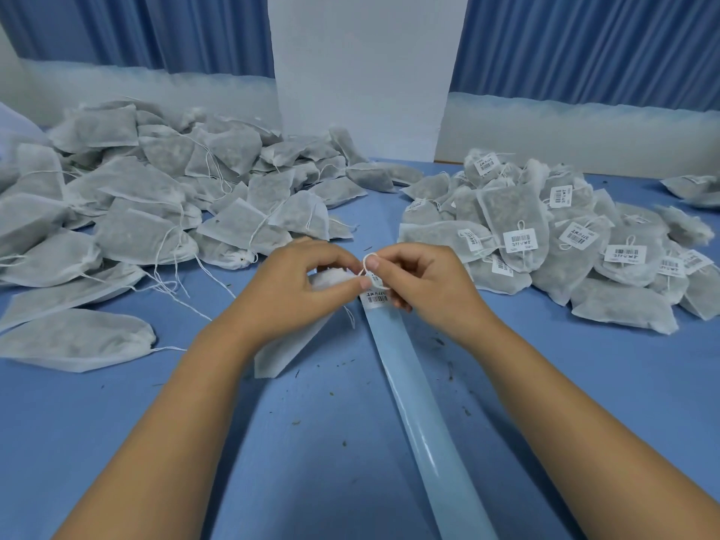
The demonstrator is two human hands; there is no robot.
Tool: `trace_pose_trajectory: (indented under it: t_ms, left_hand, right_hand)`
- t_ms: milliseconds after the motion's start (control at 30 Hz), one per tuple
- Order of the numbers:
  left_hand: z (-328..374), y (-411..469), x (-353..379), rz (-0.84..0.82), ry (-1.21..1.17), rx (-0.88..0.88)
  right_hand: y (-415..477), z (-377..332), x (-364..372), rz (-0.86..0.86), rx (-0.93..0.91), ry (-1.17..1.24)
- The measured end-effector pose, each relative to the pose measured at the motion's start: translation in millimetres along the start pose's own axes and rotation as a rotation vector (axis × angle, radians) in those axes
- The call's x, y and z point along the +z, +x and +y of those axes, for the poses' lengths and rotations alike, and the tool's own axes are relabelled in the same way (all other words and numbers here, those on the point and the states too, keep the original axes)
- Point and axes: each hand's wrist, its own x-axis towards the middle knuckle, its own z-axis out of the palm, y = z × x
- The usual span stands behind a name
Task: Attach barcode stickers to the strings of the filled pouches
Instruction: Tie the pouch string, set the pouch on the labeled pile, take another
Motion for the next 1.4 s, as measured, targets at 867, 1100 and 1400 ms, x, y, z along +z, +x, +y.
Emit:
trace_pose_trajectory:
  t_ms: [867,1100,1400]
  left_hand:
    - [-4.3,0.1,-2.1,-0.15,0.018,-0.059]
    - [-3.8,0.2,-8.4,-0.177,-0.01,-0.102]
    - [11.7,-1.0,-3.9,-0.179,-0.621,-0.185]
  right_hand:
    - [-3.3,-0.6,4.3,-0.116,0.101,-0.101]
    - [1.0,1.5,-2.9,-0.042,-0.007,-0.315]
    - [-2.0,2.8,-1.6,0.178,-0.166,-0.236]
